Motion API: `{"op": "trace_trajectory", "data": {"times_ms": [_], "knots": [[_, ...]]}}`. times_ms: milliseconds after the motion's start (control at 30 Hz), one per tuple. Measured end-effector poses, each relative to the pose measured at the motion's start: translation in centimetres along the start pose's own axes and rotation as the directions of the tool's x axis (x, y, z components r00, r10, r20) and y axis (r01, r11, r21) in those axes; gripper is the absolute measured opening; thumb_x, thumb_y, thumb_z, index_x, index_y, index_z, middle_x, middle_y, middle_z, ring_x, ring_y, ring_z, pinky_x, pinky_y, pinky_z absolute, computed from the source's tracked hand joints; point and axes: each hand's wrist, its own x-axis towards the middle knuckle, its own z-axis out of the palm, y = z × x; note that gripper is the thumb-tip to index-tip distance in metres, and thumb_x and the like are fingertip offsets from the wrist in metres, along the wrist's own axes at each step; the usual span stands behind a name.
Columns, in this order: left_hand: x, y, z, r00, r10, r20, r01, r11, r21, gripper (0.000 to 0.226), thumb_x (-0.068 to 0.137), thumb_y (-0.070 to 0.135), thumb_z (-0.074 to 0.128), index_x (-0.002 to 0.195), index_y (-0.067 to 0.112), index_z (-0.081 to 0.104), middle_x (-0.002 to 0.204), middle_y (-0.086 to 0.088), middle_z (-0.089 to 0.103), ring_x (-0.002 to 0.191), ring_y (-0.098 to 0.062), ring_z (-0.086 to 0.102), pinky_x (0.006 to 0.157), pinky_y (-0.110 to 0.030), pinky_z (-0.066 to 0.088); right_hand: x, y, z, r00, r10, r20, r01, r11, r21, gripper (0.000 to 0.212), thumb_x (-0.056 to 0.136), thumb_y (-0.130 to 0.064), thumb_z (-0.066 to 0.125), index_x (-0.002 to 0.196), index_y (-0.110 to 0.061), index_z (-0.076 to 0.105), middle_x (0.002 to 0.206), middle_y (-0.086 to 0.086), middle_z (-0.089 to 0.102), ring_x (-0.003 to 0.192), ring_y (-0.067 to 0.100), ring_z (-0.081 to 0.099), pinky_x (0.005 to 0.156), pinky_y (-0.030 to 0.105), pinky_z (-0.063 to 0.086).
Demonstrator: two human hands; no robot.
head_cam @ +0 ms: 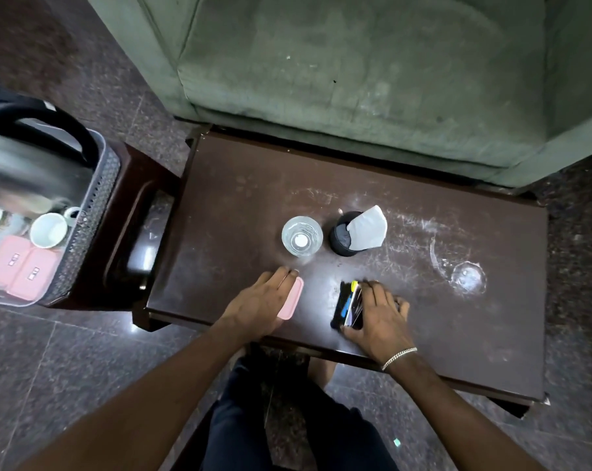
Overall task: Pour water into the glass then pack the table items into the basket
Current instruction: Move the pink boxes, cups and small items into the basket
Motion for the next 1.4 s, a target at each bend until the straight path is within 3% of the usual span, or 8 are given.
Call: {"op": "trace_trajectory", "data": {"times_ms": [300,500,600,800,933,1133,1400], "knots": [[-5.2,-6.1,-4.4,0.977,-0.05,-0.209,0.035,0.996,-0.076,0.101,0.076,0.031,0.079,0.158,0.014,0.025,0.157,-0.001,0.033,0.129,-0.025,0.05,0.106,-0.037,0.05,2.7,-10.2,-4.6,0.979,-0.179,-0.097,0.192,0.97,0.147,0.092,0.062,-0.053,0.081,0.139,-0.014,0.049,0.138,0.002,0.052,0.124,0.022,0.052,0.097,0.038,0.038],[-12.3,-13.5,-8.8,0.943,-0.188,-0.275,0.143,0.974,-0.174,0.103,0.074,0.033,0.081,0.159,0.016,0.024,0.161,-0.002,0.029,0.141,-0.026,0.042,0.116,-0.037,0.04,5.0,-21.1,-6.7,0.932,-0.337,-0.131,0.356,0.919,0.172,0.088,0.061,-0.054,0.079,0.136,-0.017,0.05,0.133,-0.003,0.051,0.124,0.02,0.052,0.096,0.04,0.042],[-16.5,-17.3,-10.9,0.918,-0.274,-0.287,0.224,0.955,-0.195,0.106,0.073,0.032,0.083,0.16,0.019,0.023,0.163,-0.002,0.027,0.142,-0.025,0.041,0.116,-0.037,0.04,6.1,-26.9,-7.3,0.904,-0.398,-0.153,0.42,0.893,0.16,0.089,0.058,-0.056,0.079,0.134,-0.019,0.05,0.132,-0.003,0.053,0.117,0.02,0.057,0.09,0.04,0.044],[-24.6,-25.4,-12.7,0.852,-0.416,-0.318,0.347,0.904,-0.251,0.101,0.075,0.029,0.087,0.157,0.018,0.029,0.159,-0.003,0.028,0.141,-0.026,0.045,0.113,-0.036,0.044,7.7,-38.3,-7.9,0.819,-0.537,-0.204,0.571,0.799,0.19,0.089,0.057,-0.059,0.071,0.134,-0.021,0.048,0.133,-0.004,0.052,0.121,0.016,0.051,0.091,0.036,0.04],[-28.4,-30.6,-13.1,0.823,-0.497,-0.275,0.444,0.865,-0.233,0.103,0.073,0.031,0.09,0.158,0.022,0.031,0.157,-0.007,0.027,0.133,-0.028,0.053,0.104,-0.035,0.052,8.4,-44.7,-7.7,0.788,-0.573,-0.225,0.612,0.77,0.178,0.087,0.054,-0.063,0.073,0.128,-0.022,0.052,0.126,-0.005,0.053,0.116,0.018,0.05,0.089,0.038,0.037],[-30.8,-37.4,-13.5,0.755,-0.65,-0.09,0.602,0.74,-0.301,0.112,0.062,0.026,0.097,0.154,0.024,0.035,0.145,-0.009,0.037,0.112,-0.034,0.065,0.092,-0.035,0.055,8.1,-51.9,-6.0,0.817,-0.554,-0.159,0.566,0.823,0.041,0.086,0.052,-0.078,0.065,0.114,-0.018,0.057,0.114,-0.002,0.056,0.11,0.026,0.046,0.078,0.047,0.04],[-28.9,-42.1,-13.5,0.674,-0.739,0.024,0.718,0.647,-0.258,0.117,0.061,0.034,0.096,0.156,0.025,0.03,0.143,-0.013,0.039,0.114,-0.041,0.063,0.093,-0.045,0.056,8.6,-55.3,-3.0,0.849,-0.519,-0.098,0.523,0.852,0.01,0.085,0.051,-0.08,0.064,0.104,-0.013,0.065,0.117,0.002,0.054,0.109,0.03,0.043,0.078,0.049,0.037]]}}
